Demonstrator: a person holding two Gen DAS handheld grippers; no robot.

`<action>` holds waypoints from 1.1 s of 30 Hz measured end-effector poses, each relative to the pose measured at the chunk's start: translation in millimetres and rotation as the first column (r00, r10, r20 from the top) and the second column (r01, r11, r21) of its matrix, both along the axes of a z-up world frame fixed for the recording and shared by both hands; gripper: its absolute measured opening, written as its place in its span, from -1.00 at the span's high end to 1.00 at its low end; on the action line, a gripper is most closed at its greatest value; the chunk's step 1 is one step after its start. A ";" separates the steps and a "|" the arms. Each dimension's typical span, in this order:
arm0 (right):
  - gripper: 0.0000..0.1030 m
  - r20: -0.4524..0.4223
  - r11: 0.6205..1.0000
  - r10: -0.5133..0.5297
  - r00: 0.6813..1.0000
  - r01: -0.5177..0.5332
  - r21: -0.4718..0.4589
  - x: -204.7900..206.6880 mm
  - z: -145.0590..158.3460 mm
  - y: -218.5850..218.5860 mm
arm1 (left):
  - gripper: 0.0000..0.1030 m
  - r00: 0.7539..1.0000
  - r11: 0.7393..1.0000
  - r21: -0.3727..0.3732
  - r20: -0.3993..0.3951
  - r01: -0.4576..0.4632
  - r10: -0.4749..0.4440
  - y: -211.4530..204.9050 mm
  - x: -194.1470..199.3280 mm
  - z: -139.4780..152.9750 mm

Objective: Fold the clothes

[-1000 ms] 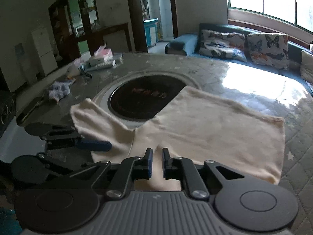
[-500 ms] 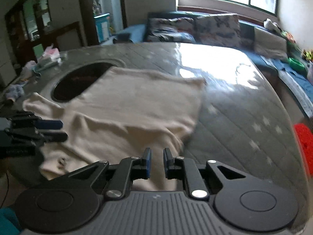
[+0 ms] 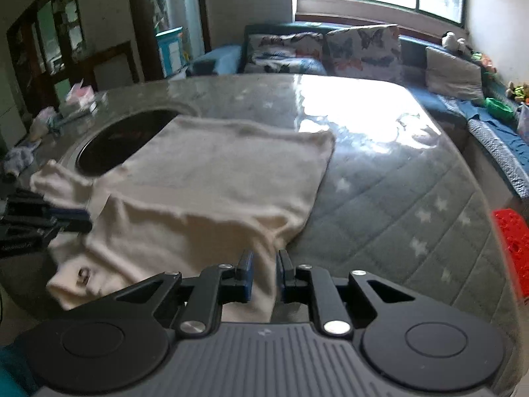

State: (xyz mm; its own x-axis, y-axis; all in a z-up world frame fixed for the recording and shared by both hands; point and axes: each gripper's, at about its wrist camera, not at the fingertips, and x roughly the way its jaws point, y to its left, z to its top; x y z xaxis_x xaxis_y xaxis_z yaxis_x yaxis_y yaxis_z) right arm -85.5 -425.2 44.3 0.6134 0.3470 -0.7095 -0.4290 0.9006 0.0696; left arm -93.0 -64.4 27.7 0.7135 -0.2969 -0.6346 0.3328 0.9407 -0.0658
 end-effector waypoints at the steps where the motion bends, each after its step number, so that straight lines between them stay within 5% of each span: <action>1: 0.74 0.001 1.000 -0.006 1.000 0.006 0.007 4.0 0.4 -1.6 | 0.69 1.000 1.000 -0.003 -0.004 0.004 -0.004 -1.1 1.2 -0.2; 3: 0.74 -0.007 1.000 -0.008 1.000 0.008 0.006 9.8 -1.9 -3.2 | 0.39 1.000 1.000 -0.003 -0.022 0.015 -0.015 -5.5 3.8 -2.3; 5: 0.74 -0.022 1.000 0.008 1.000 -0.008 0.006 11.5 -5.1 -2.6 | 0.36 0.999 1.000 0.015 -0.028 0.015 -0.015 -10.5 5.2 -5.8; 13: 0.62 -0.007 1.000 0.018 1.000 -0.018 0.018 6.3 -4.7 -4.3 | 0.88 1.000 0.998 0.054 -0.014 0.010 -0.010 -17.6 4.9 -7.6; 22: 0.49 0.012 0.999 0.033 0.999 -0.033 0.008 -15.1 -2.8 -12.4 | 0.90 0.996 0.999 0.031 0.094 -0.008 0.005 -12.1 -2.7 32.0; 33: 0.50 -0.046 0.991 0.127 0.991 -0.129 -0.044 -30.9 -16.6 -0.6 | 0.89 1.000 0.998 0.070 0.017 -0.001 0.000 -9.9 -1.3 15.2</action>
